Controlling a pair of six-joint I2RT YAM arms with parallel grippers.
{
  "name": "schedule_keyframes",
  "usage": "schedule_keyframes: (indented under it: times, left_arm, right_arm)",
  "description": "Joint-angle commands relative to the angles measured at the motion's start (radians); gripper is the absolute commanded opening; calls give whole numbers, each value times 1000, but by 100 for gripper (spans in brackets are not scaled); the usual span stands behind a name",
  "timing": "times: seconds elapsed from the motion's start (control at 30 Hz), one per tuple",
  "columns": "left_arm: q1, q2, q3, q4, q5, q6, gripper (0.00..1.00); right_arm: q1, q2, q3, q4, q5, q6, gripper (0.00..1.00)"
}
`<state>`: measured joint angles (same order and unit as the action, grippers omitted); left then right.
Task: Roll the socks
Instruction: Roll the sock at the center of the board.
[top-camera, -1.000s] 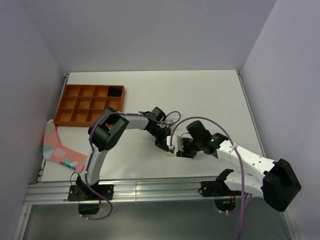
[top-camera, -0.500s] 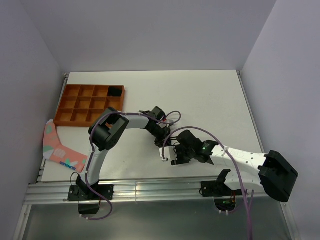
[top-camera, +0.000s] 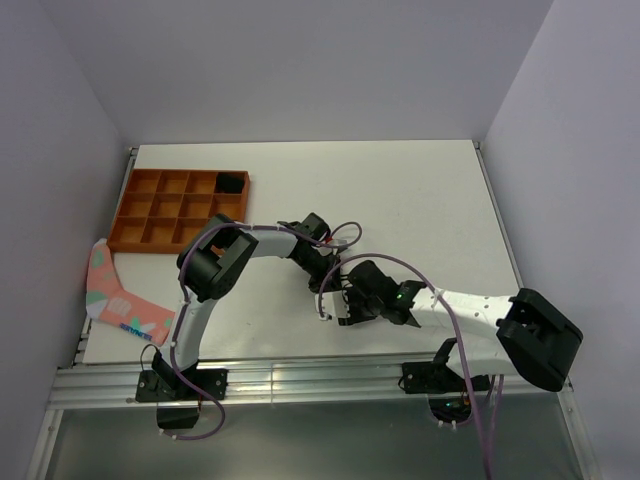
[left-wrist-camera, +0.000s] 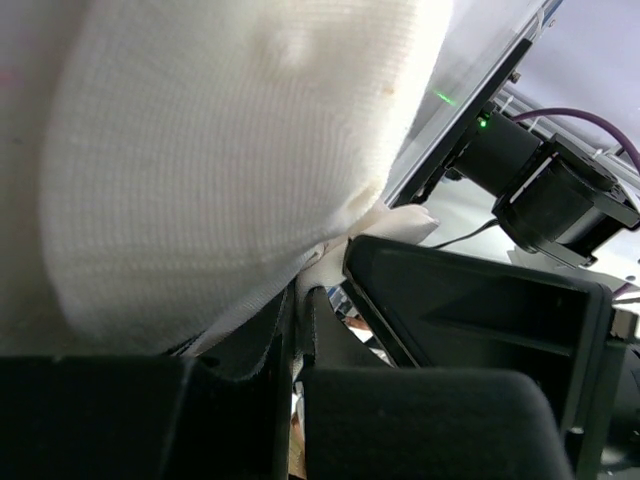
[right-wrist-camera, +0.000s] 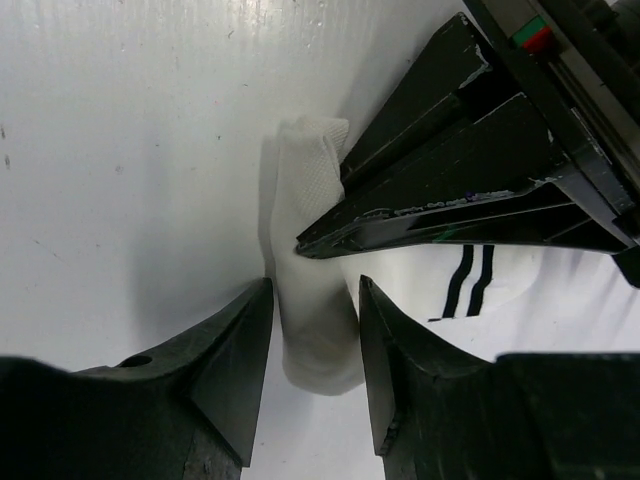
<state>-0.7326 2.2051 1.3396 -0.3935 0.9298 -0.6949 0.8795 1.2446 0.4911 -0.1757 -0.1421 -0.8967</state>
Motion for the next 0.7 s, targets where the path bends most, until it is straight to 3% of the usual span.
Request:
schedule_keyframes:
  times: [0.0, 0.13, 0.3, 0.4, 0.47, 0.67]
  left_arm:
    - [15, 50, -37, -59, -157, 54, 1]
    - [15, 51, -39, -45, -146, 46, 2]
    - [16, 45, -54, -22, -135, 37, 6]
    - [19, 30, -79, 22, -138, 14, 13]
    - [27, -2, -118, 105, -141, -35, 21]
    - [42, -123, -259, 353, -207, -231, 27]
  right_arm:
    - [9, 3, -16, 54, 18, -13, 47]
    - [7, 16, -11, 59, 13, 5, 45]
    - [7, 30, -8, 61, -5, 30, 36]
    - [6, 38, 3, 35, -37, 42, 22]
    - [0, 38, 9, 21, -69, 53, 16]
    - [-48, 41, 52, -59, -162, 74, 8]
